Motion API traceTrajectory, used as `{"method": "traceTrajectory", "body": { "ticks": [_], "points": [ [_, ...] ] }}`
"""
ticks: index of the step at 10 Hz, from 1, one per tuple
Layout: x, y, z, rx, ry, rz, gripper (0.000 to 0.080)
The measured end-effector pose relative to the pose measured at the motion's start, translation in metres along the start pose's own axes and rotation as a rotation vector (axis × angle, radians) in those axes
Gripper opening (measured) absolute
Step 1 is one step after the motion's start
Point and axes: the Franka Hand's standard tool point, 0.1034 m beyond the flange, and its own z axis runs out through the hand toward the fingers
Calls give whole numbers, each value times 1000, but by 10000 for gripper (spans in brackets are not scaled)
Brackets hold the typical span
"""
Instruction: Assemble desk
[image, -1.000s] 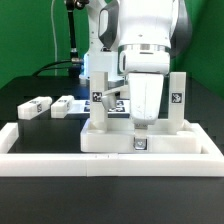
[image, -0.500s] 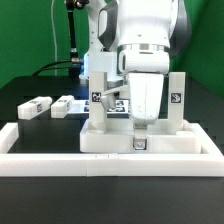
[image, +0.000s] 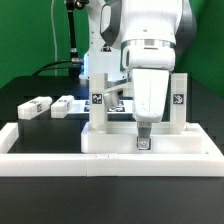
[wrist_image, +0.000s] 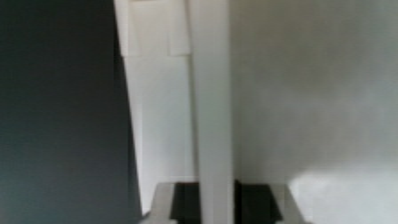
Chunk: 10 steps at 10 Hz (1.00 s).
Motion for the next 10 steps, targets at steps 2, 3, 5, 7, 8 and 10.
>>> {"method": "traceTrajectory", "body": {
  "ticks": [2, 3, 5, 7, 8, 10],
  "points": [
    [0, 0, 0, 0, 0, 0, 281],
    [-1, 0, 0, 0, 0, 1, 417],
    [-1, 0, 0, 0, 0, 1, 592],
    [-1, 0, 0, 0, 0, 2, 632],
    [-1, 0, 0, 0, -1, 2, 647],
    [-1, 0, 0, 0, -1, 2, 649]
  ]
}}
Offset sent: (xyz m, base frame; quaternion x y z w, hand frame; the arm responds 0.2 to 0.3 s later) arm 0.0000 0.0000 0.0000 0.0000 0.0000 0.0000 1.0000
